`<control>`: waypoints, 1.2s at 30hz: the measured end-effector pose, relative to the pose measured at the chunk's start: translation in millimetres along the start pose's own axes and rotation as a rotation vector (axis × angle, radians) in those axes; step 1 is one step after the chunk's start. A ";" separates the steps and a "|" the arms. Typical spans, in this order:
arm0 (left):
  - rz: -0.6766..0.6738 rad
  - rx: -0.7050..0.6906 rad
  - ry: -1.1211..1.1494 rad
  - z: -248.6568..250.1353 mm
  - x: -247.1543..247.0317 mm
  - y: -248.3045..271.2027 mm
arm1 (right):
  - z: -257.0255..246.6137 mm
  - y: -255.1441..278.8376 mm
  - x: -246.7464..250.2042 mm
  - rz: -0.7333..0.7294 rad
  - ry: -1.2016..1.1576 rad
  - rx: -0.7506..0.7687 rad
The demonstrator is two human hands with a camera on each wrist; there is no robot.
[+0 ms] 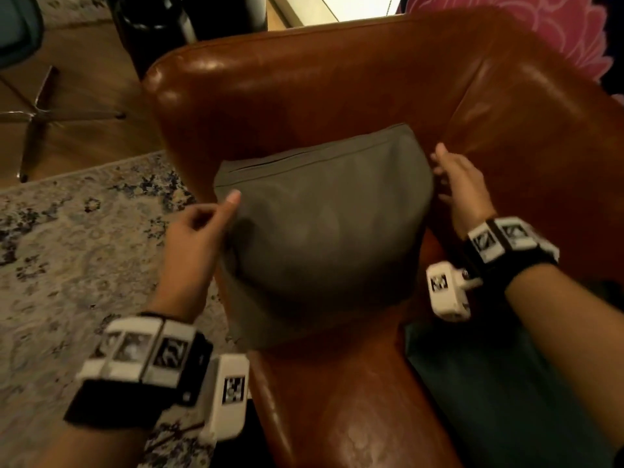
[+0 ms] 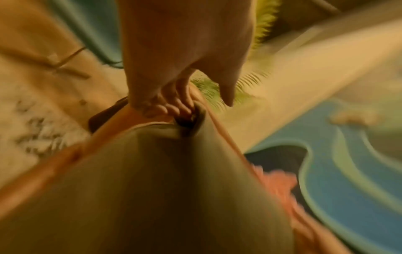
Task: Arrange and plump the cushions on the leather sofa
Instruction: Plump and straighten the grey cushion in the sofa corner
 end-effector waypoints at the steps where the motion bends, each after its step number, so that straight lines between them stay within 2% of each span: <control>1: -0.004 -0.063 -0.107 -1.9 2.6 10.4 | 6.3 14.5 2.4 0.012 -0.027 0.075; 3: -0.020 -0.146 -0.282 -11.5 2.1 23.8 | 14.4 32.4 -1.6 0.023 -0.019 0.184; 5: -0.008 -0.228 -0.361 -11.9 -1.0 29.6 | 18.0 33.1 0.8 0.106 -0.043 0.215; 7: 0.036 -0.303 -0.328 -2.1 -3.4 33.8 | 10.0 28.6 7.3 0.184 -0.115 0.252; 10: 0.131 -0.331 -0.276 0.4 1.3 28.8 | -1.3 18.4 0.6 0.161 -0.054 0.313; 13: 0.199 -0.307 -0.340 -13.8 -0.1 19.8 | 14.4 10.8 -10.0 0.136 0.070 0.259; 15: 0.189 -0.327 -0.311 -20.3 -5.6 26.1 | 29.1 11.0 -6.5 0.187 -0.027 0.207; 17: 0.155 -0.414 -0.331 -24.6 -11.7 41.0 | 43.4 19.5 0.6 0.262 -0.136 0.159; 20: 0.171 -0.482 -0.505 -34.9 -12.5 52.6 | 59.0 35.0 9.5 0.387 0.066 0.165; 22: 0.184 -0.507 -0.570 -34.5 -15.6 45.6 | 57.5 31.6 5.7 0.406 0.154 0.219; 25: 0.225 -0.441 -0.495 -33.7 -18.3 27.4 | 46.8 22.5 -1.0 0.442 0.231 0.220; 28: 0.390 -0.344 -0.339 -40.6 -2.3 33.0 | 48.6 36.9 9.3 0.595 0.154 0.165; 29: 0.460 -0.368 -0.351 -39.1 3.6 42.9 | 45.3 53.8 12.0 0.669 0.140 0.202; 30: 0.519 -0.436 -0.442 -34.2 4.3 55.3 | 36.0 75.8 7.3 0.717 0.166 0.310; 31: 0.538 -0.533 -0.579 -26.9 -2.9 69.3 | 24.9 98.7 -8.4 0.685 0.230 0.471; 32: 0.493 -0.656 -0.725 -22.3 -17.6 81.3 | 15.0 122.9 -35.8 0.563 0.341 0.672; 34: 0.255 -0.919 -1.006 -26.3 -60.6 98.7 | 15.9 172.8 -107.0 0.191 0.629 1.041; 35: 0.130 -0.998 -1.128 -36.8 -75.8 100.3 | 25.4 189.2 -132.6 0.036 0.760 1.165; 36: 0.039 -1.009 -1.233 -47.1 -82.1 96.4 | 33.7 192.8 -145.3 -0.067 0.840 1.230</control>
Point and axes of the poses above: each hand's wrist, its own y-axis away from the middle knuckle, its own x-axis out of the back of the hand, z = x × y, the point moved 9 cm from there along -y, towards the middle knuckle, and after that the axes turned 3 degrees about y, right-handed, at the moved point
